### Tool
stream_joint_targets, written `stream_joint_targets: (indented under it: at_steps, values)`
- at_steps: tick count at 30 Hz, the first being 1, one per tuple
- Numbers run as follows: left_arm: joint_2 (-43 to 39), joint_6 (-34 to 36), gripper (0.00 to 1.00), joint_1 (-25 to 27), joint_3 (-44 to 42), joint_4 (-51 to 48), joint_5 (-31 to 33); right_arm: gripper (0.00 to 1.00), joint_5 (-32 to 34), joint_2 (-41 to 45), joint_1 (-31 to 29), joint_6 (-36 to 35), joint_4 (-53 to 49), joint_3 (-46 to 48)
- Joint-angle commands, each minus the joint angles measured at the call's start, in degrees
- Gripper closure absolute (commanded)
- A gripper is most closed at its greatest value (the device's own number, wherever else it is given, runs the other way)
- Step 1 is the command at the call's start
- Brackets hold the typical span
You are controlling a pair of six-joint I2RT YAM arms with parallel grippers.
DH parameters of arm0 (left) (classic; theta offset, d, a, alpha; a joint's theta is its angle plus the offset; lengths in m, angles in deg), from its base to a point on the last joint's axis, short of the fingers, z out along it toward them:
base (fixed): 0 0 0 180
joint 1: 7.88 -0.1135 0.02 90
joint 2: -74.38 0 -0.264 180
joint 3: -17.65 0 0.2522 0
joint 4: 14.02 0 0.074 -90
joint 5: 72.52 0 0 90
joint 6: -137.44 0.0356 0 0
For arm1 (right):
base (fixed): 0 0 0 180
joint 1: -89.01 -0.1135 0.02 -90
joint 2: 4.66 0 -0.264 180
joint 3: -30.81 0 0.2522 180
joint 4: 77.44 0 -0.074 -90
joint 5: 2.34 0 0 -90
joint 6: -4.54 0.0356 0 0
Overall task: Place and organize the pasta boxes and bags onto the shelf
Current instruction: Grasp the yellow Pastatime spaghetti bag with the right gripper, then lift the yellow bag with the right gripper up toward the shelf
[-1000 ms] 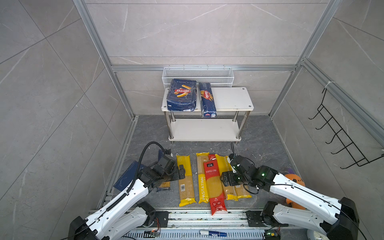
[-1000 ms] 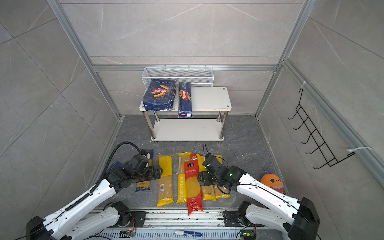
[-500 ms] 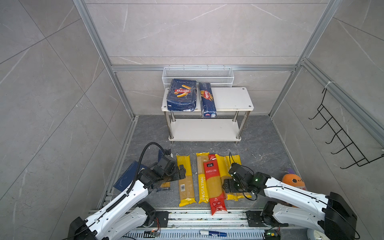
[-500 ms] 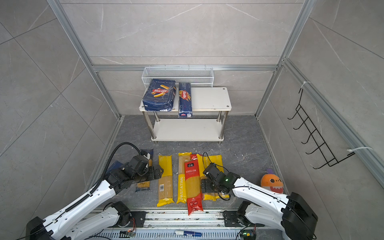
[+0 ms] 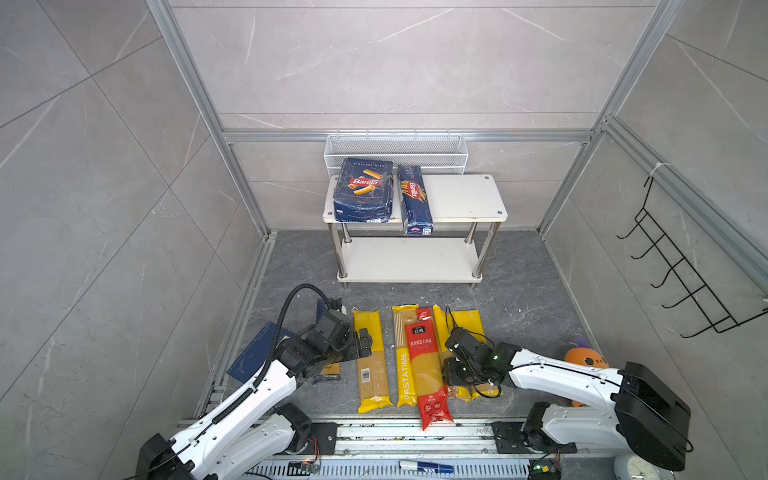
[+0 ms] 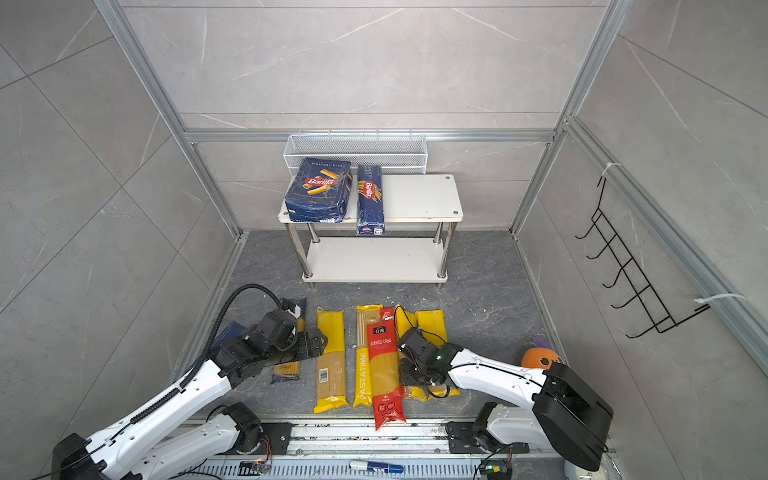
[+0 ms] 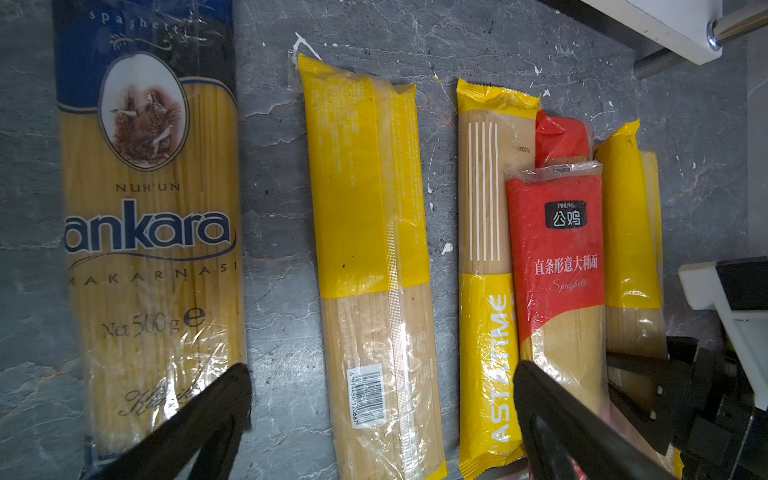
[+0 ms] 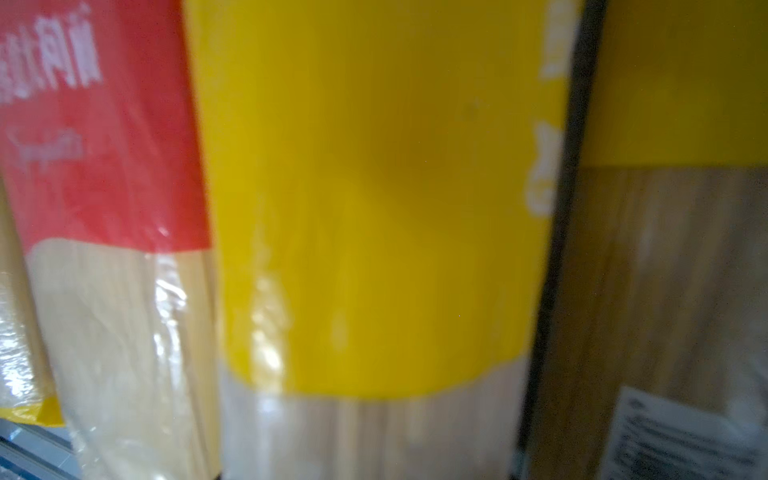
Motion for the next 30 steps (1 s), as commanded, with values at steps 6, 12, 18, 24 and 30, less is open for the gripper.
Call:
stream_joint_targets:
  at_steps: [6, 12, 18, 24, 30]
  values:
    - [0.2, 0.7, 0.0, 0.2, 1.7, -0.3, -0.1, 0.78, 2.0, 5.6, -0.9, -0.2, -2.4, 0.4]
    - [0.9, 1.2, 0.0, 0.2, 3.4, -0.8, 0.0, 0.83, 4.4, 12.7, -0.9, -1.7, -9.9, -4.4]
    - [1.3, 1.6, 0.0, 0.3, 4.9, -1.5, 0.3, 0.88, 4.0, 16.4, -0.9, -1.6, -11.4, -6.4]
    - [1.4, 2.1, 0.0, 0.2, 6.9, -2.7, 0.7, 0.89, 3.9, 22.4, -0.9, -1.6, -15.7, -10.9]
    - [2.3, 2.3, 0.0, 0.2, 7.9, -2.6, 0.7, 0.88, 7.1, 28.0, -0.9, -4.0, -25.6, -20.4]
